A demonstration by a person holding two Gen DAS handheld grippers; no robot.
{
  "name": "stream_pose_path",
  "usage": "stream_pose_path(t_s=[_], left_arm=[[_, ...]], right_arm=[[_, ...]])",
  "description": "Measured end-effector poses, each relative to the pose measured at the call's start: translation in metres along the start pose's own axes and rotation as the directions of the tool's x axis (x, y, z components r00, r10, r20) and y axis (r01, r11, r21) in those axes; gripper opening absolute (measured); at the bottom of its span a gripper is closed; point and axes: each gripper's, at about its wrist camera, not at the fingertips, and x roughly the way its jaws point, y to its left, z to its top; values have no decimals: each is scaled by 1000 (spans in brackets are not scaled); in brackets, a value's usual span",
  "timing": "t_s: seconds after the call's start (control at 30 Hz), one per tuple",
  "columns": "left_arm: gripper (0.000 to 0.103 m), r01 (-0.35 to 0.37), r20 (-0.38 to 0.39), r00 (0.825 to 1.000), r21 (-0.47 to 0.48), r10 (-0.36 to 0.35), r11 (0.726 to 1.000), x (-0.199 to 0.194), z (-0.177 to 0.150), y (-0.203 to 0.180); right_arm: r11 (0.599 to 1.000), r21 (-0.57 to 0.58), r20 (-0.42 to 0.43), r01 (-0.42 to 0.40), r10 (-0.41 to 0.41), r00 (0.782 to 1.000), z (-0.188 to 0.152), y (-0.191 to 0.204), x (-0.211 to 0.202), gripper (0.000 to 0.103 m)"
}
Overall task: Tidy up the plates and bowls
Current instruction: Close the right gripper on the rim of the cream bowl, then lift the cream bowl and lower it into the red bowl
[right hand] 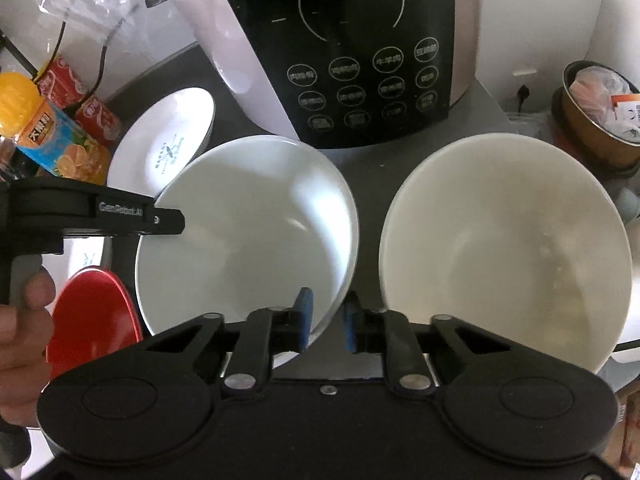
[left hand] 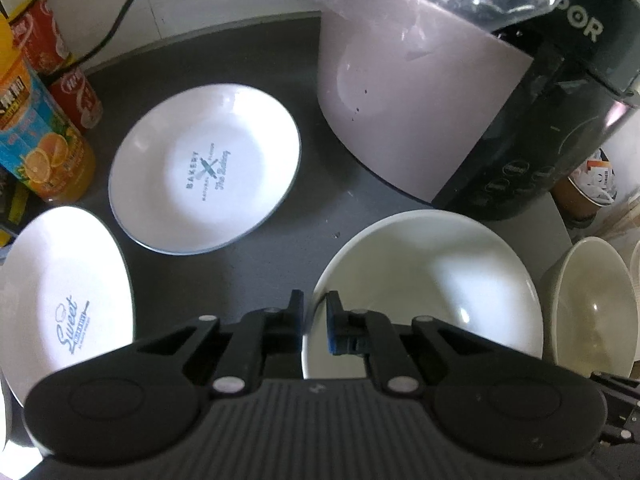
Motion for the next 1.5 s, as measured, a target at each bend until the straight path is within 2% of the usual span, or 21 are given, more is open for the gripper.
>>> stream_pose_path(t_s=[0.37,0.83,1.0,1.17,1.5], left_arm=[[9,49,66,997,10,-50,999,-34,3,-1],[9,127,82,988,14,-128,992,-88,-2,12],[9,146,96,985,4,-145,989,-105,-11,26],[9,133,101,986,-11,-132,991,-114,-25,46],[9,121,99,989,-87,-112,989,-127,-53,105]], right_arm=[[1000,22,89,-7,5,996,1,-4,-33,16],[999,29,159,-13,8,987,2,15,-80,15],[1000,4,186,-8,7,983,0,27,-93,15],[1000,-18,184,-18,21,983,-7,46,-97,15],[996,-77,170,-40,52,984,-26,97,-90,15]])
